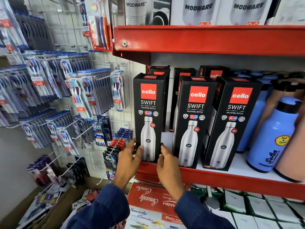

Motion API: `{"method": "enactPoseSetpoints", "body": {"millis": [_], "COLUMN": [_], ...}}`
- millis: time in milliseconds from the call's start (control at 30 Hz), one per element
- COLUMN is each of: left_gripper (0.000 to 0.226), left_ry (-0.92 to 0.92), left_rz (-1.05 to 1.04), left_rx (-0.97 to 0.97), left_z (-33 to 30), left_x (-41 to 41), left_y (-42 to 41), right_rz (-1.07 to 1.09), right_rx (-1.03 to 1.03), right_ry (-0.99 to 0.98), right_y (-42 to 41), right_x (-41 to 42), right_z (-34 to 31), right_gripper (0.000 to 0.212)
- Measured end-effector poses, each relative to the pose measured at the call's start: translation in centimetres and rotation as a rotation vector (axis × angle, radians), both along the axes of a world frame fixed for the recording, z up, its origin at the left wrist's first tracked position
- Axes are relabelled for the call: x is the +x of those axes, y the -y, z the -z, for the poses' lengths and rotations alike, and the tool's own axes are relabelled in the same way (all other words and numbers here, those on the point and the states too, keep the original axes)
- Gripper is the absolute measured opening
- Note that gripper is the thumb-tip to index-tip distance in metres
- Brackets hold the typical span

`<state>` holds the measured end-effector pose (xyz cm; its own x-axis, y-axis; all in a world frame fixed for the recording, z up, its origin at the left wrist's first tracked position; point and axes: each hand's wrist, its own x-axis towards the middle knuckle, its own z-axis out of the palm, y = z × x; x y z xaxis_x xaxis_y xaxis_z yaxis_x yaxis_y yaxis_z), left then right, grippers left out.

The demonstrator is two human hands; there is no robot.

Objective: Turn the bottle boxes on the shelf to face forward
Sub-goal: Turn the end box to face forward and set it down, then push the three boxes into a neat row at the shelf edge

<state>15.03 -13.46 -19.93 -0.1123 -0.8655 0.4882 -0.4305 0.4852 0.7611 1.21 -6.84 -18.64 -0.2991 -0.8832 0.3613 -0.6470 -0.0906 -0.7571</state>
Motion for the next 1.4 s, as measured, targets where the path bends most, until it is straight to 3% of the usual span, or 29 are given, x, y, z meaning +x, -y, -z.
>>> {"method": "enactPoseSetpoints", "body": {"millis": [567, 733, 867, 1000, 1167, 1400], "left_gripper": [0.013, 0.039, 0.029, 0.014, 0.029, 0.061], "left_ry": [0.027, -0.085, -0.245, -0.260, -0.136, -0.019], "left_rz": [-0.065, -0.052, -0.265, -0.241, -0.025, 0.054], "left_rx": [-0.009, 0.029, -0.181, -0.379, -0.130, 0.049], "left_z": [-0.3, -0.2, -1.2, -2.3, -1.6, -1.7], "left_x": [0.2, 0.1, -0.7, -3.4, -7.6, -10.9], "left_y": [-2.3, -2.6, -4.6, -7.3, -8.8, -8.6], "right_rz": [-0.033, -0.073, -0.006, 0.137, 0.229, 0.214], "right_rx": [-0.043, -0.082, -0.226, -0.342, -0.298, -0.129], "right_ry": [0.027, 0.128, 0.234, 0.293, 0.331, 0.144], "right_y": [-1.9, -3.2, -5.7, -7.3, -7.6, -7.1], "right_x": [0.0, -1.0, -3.0, -5.9, -8.5, -9.5], "right_z": [-0.5, -0.6, -0.8, -0.7, 0.0, 0.1], "right_gripper": [0.049, 0.049, 0.039, 0.033, 0.040, 0.050]}}
